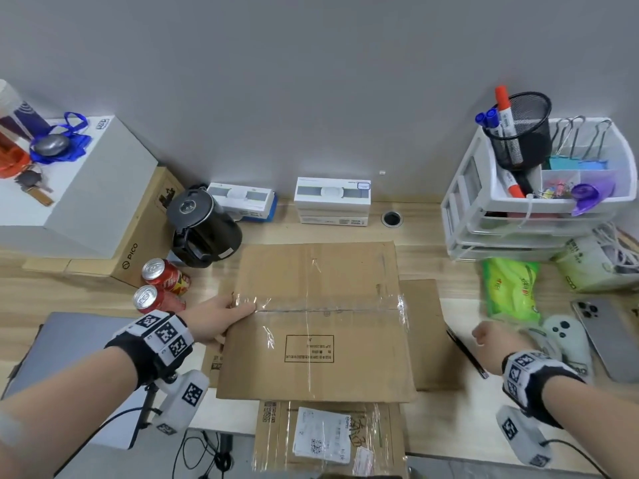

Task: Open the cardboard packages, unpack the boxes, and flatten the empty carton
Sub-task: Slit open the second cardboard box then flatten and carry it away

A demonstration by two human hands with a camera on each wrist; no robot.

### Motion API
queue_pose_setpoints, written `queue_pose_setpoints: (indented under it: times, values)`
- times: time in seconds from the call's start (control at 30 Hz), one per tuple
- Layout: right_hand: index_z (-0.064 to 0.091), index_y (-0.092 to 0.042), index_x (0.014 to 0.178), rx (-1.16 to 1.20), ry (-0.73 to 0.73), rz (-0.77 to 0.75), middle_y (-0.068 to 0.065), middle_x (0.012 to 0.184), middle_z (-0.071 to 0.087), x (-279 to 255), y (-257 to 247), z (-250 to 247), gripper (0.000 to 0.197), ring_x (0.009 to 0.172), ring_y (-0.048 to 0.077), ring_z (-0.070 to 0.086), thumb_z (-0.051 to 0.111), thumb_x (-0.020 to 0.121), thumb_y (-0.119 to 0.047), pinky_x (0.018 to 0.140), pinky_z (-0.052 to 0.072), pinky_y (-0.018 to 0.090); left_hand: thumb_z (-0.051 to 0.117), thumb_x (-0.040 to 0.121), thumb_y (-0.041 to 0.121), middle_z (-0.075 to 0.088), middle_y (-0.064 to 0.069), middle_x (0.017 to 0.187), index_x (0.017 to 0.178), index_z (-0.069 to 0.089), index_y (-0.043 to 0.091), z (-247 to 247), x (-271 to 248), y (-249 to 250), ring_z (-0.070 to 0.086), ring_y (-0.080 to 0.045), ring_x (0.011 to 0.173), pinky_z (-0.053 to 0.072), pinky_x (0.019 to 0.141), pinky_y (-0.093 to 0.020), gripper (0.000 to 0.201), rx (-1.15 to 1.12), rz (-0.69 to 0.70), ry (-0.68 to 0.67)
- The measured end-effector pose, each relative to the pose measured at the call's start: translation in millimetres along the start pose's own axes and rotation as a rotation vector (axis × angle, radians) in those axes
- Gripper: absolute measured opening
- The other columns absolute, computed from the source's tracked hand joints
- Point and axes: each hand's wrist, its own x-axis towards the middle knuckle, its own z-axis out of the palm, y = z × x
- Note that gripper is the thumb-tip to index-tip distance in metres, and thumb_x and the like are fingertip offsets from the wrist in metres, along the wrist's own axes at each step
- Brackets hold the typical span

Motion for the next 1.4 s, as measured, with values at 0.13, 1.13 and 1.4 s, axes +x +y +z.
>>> queue_pose_setpoints:
  times: [0.13, 1.13, 1.4]
  values:
    - [0.057, -0.018, 0.103, -0.030, -0.015, 0.018, 0.003, 0.086, 0.063, 7.5, 3.0, 32.7, 0.025, 0.081, 0.025, 0.063, 0.051, 0.080, -0.009, 0.071, 0.052, 0.029, 0.052, 0.099, 0.051, 0.066, -0.005, 0.107, 0.115, 0.056, 0.014, -0.5, 2.9, -2.1, 0.069, -0.018, 0.091, 0.062, 0.065, -0.031, 0.041, 0.005, -0.009, -0.001]
    - [0.046, -0.040, 0.091, 0.054, 0.049, -0.807, -0.009, 0.078, 0.064, -111.8, -153.6, -84.7, 0.010, 0.070, 0.012, 0.061, 0.043, 0.100, -0.043, 0.067, 0.053, 0.035, 0.063, 0.057, 0.090, 0.079, -0.006, 0.077, 0.106, 0.071, 0.015, 12.9, 3.7, -6.7, 0.075, -0.018, 0.066, 0.052, 0.060, -0.024, 0.090, 0.202, 0.035, -0.195]
    - [0.044, -0.033, 0.108, -0.182, 0.000, -0.865, -0.002, 0.080, 0.062, -122.5, -222.6, -61.5, 0.021, 0.065, 0.016, 0.059, 0.030, 0.102, -0.048, 0.057, 0.049, 0.033, 0.064, 0.071, 0.081, 0.074, -0.009, 0.062, 0.096, 0.068, 0.005, 19.9, 2.2, -11.4, 0.070, -0.018, 0.055, 0.047, 0.048, -0.021, 0.079, 0.161, 0.023, -0.149]
